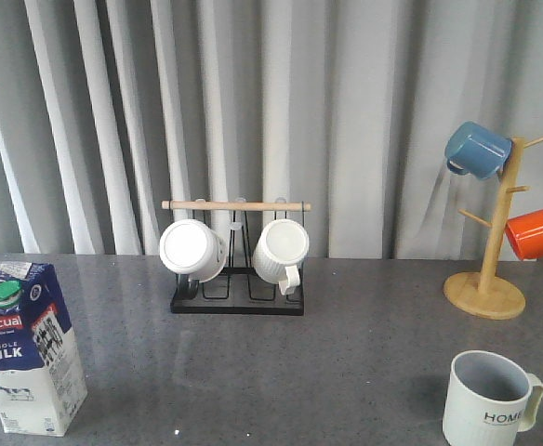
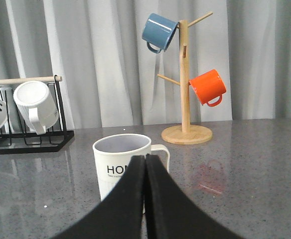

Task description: Place milk next to cup

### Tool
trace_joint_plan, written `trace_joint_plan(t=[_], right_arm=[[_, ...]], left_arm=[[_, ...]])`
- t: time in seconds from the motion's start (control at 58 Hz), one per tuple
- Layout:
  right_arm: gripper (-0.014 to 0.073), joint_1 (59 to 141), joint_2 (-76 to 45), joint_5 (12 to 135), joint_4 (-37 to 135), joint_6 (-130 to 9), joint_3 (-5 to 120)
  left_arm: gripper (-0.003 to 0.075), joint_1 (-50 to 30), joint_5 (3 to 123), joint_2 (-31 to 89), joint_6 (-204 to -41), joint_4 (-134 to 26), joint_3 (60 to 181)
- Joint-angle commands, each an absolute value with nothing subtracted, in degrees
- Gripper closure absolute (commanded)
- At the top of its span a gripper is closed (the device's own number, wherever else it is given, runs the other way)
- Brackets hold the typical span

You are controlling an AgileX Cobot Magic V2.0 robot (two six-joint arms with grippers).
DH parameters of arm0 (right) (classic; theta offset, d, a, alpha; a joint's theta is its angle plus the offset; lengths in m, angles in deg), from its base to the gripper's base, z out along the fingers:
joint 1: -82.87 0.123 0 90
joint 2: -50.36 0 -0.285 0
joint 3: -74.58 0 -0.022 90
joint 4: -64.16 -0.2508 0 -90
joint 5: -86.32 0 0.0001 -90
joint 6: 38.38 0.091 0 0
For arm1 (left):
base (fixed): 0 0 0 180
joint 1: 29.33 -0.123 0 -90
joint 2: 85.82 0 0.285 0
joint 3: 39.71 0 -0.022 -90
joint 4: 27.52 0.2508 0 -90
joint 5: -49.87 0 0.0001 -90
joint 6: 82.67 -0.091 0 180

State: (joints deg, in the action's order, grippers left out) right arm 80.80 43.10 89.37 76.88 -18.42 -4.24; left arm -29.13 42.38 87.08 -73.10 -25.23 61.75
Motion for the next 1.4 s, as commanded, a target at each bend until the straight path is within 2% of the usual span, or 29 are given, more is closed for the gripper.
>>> trace_joint_plan(t=[0.0, 0.19, 0.311, 0.414, 0.569, 0.656, 0.725, 0.828, 0.983, 1.139, 1.277, 1.38], right_arm=[[0.0598, 80.4, 44.02, 93.05, 71.71, -18.38, -4.68], [0.058, 80.4, 43.4, 91.4, 69.75, -18.58, -2.05], [0.0516, 80.4, 41.32, 89.1, 69.08, -18.57, 2.64], [0.0402, 80.4, 38.81, 88.51, 69.05, -18.57, 6.76], [0.0168, 80.4, 35.28, 90.14, 69.04, -18.57, 8.68], [0.0104, 80.4, 35.17, 94.06, 68.06, -18.08, 8.68], [0.0099, 80.4, 34.99, 96.3, 65.83, -17.13, 9.26], [0.0103, 80.4, 32.99, 89.57, 66.85, -18.03, 14.38], [0.0103, 80.4, 24.7, 75.65, 72.42, -22.42, 29.62], [0.0103, 80.4, 12.82, 63.8, 79.34, -24.97, 44.87], [0.011, 80.4, 1.76, 55.71, 79.34, -24.97, 53.72], [0.0125, 80.4, -5.79, 50.61, 79.34, -24.97, 55.66]], left_arm=[[0.0727, -29.17, 35.15, 87.05, -72.39, -25.96, 63.34], [0.0706, -29.17, 32.26, 87.05, -68.27, -26.03, 63.41], [0.0654, -29.17, 31.81, 87.05, -62.45, -26.03, 63.48], [0.0582, -29.17, 33.2, 87.05, -59.39, -26.03, 63.48], [0.0424, -29.17, 34.93, 87.05, -57.4, -26.1, 63.48], [0.0373, -29.17, 33.71, 87.05, -57.4, -29.27, 63.48], [0.0353, -29.17, 31.4, 87.05, -57.4, -34.23, 63.48], [0.0353, -29.17, 30.84, 87.0, -57.64, -35.64, 65.72], [0.0353, -29.17, 45.49, 85.65, -58.07, -22.69, 76.62], [0.0353, -29.17, 58.76, 79.07, -58.07, -14.21, 87.82], [0.0353, -29.17, 64.07, 73.38, -58.07, -13.46, 92.74], [0.0353, -29.17, 65.72, 71.15, -58.07, -13.36, 93.21]])
